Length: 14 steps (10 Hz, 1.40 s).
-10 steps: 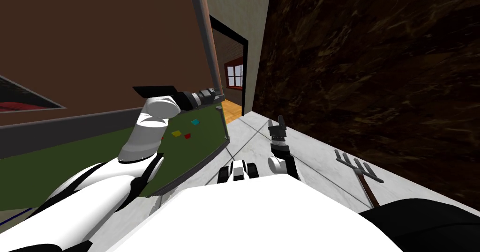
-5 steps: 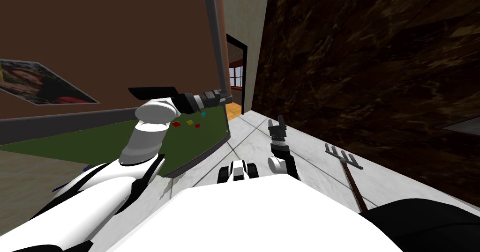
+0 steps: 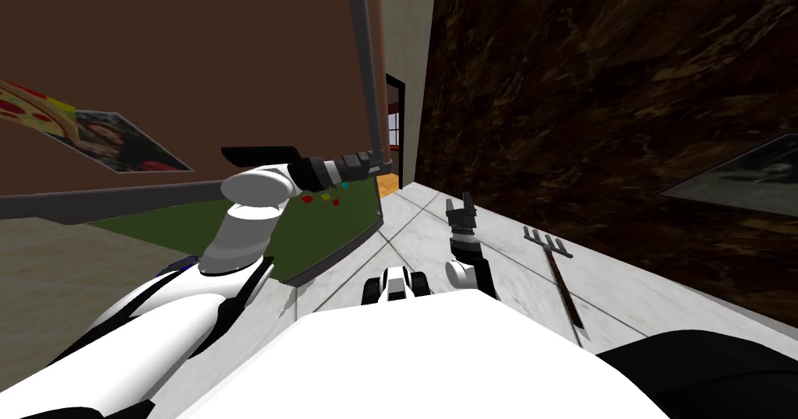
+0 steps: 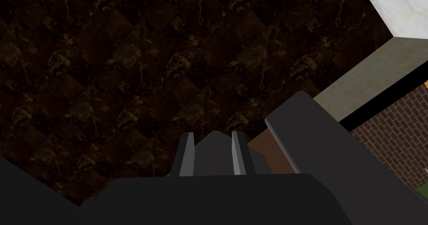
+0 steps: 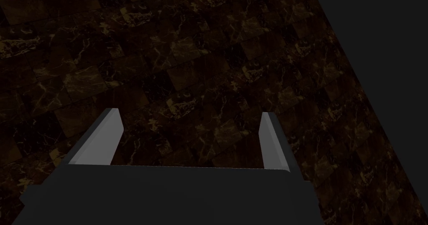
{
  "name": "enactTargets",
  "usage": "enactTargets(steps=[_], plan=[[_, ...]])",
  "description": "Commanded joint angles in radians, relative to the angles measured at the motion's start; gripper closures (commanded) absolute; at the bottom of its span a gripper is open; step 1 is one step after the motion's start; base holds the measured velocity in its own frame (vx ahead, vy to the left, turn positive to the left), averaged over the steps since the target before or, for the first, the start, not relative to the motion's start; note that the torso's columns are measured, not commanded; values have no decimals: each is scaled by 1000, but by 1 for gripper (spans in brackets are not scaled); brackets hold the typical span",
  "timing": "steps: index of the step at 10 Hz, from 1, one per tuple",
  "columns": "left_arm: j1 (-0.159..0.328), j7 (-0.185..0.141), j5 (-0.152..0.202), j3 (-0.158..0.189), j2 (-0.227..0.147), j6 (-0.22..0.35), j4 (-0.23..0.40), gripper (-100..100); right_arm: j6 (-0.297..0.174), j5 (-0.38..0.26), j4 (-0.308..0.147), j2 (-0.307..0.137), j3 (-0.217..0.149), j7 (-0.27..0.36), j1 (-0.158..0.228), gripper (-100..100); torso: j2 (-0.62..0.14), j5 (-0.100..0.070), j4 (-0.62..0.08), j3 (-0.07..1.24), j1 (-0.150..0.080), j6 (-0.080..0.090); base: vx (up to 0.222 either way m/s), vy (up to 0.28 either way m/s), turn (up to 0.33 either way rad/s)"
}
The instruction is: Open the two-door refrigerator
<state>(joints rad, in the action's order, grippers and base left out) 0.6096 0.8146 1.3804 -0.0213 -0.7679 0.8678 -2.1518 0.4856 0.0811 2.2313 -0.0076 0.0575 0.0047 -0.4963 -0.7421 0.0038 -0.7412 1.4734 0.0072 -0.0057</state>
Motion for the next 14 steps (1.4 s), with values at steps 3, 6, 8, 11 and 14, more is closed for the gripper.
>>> enactTargets(steps=[3,6,8,11,14], plan=[[13,72,121,-5,-10,-8,3,100,0,0,0,0,0,0,0,0,-3,0,-1,-2,2,2,-299,104,-90],[19,117,197,-11,-15,-12,2,100,0,0,0,0,0,0,0,0,-1,0,-3,1,1,2,-222,81,-66],[25,163,261,-17,-21,-16,2,100,0,0,0,0,0,0,0,0,-3,-2,-4,0,-2,3,-257,83,-64],[13,172,302,-38,-22,2,-19,100,0,0,0,0,0,0,0,0,4,-3,-3,4,-7,4,-150,69,-11],[14,214,375,-43,-26,10,-47,100,0,0,0,0,0,0,0,0,2,-1,0,2,-1,3,-141,112,33]])
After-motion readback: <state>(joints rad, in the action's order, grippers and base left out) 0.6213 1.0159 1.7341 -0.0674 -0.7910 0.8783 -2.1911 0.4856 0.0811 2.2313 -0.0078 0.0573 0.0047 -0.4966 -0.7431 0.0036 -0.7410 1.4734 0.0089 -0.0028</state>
